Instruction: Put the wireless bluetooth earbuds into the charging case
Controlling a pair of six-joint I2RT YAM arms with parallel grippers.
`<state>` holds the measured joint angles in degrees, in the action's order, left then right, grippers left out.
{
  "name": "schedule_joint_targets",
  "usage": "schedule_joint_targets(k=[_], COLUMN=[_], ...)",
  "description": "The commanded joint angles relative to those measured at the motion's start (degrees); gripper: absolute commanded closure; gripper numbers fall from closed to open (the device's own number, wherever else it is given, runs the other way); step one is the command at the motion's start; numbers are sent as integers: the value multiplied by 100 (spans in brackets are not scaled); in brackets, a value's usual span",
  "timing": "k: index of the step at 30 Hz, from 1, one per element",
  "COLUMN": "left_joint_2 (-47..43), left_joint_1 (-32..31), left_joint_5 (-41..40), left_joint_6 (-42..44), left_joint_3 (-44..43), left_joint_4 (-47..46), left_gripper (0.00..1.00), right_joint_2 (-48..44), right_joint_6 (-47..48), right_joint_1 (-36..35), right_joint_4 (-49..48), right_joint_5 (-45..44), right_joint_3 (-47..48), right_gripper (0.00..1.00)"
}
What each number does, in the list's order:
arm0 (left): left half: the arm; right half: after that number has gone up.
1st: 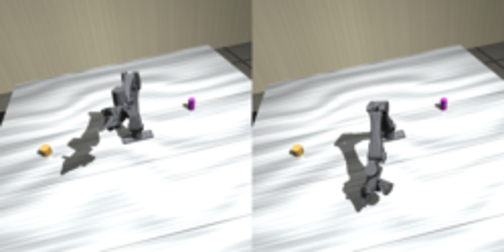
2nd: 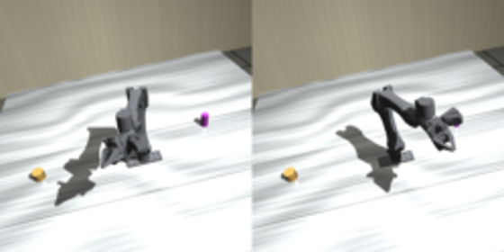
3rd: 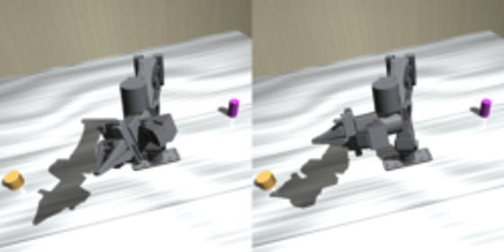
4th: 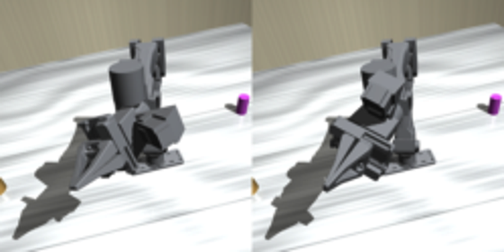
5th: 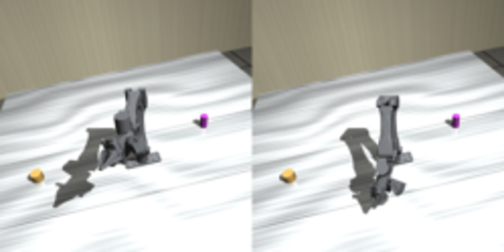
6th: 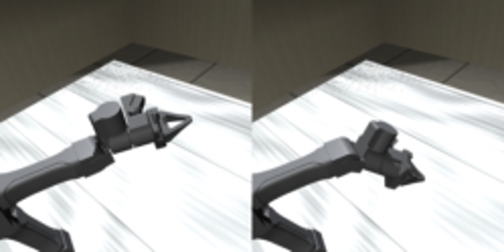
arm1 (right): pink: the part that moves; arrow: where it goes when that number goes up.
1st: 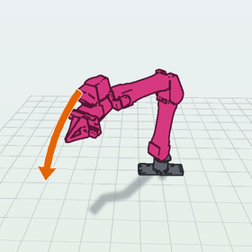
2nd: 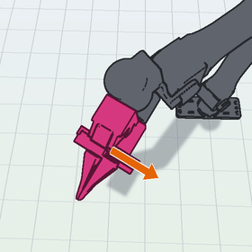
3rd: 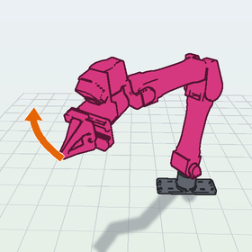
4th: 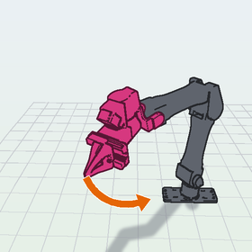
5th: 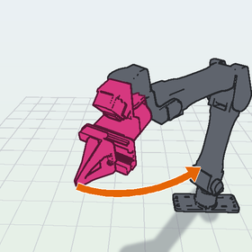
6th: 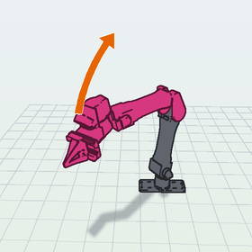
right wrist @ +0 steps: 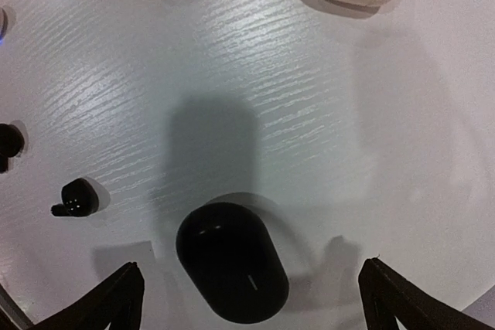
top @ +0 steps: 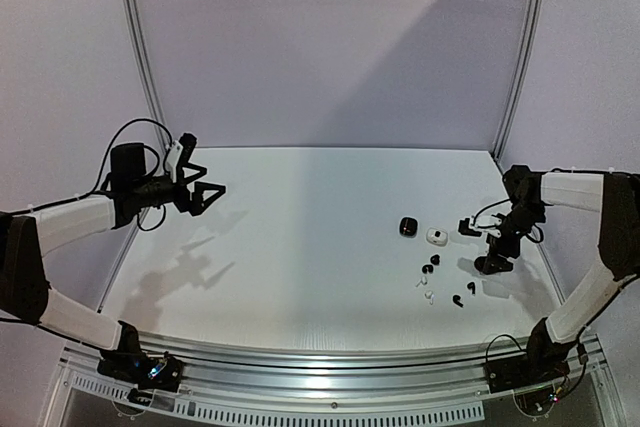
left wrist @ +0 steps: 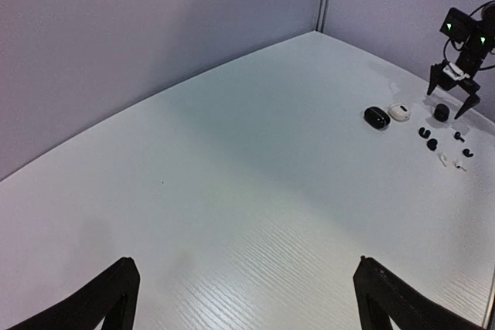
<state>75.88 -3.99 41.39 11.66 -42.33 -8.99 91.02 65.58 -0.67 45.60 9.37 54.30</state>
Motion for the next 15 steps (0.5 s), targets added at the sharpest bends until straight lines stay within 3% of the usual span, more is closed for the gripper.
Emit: schedule_joint_targets(k=[1, 15], left_joint_2=[-30, 84], left_joint_1=[-84, -93], left_joint_5=[-15, -26], left_joint_6=[193, 432], left_joint_3=[-129, -215], left_joint_4=[410, 627], left_gripper=[1, 1], right_joint_2=[372, 1202], right_joint_6=[331, 267], right_joint_1=[20, 211], right_joint_4=[53, 862], right_joint_5=[8, 73], right_joint_3=[408, 748], right_gripper=[1, 16])
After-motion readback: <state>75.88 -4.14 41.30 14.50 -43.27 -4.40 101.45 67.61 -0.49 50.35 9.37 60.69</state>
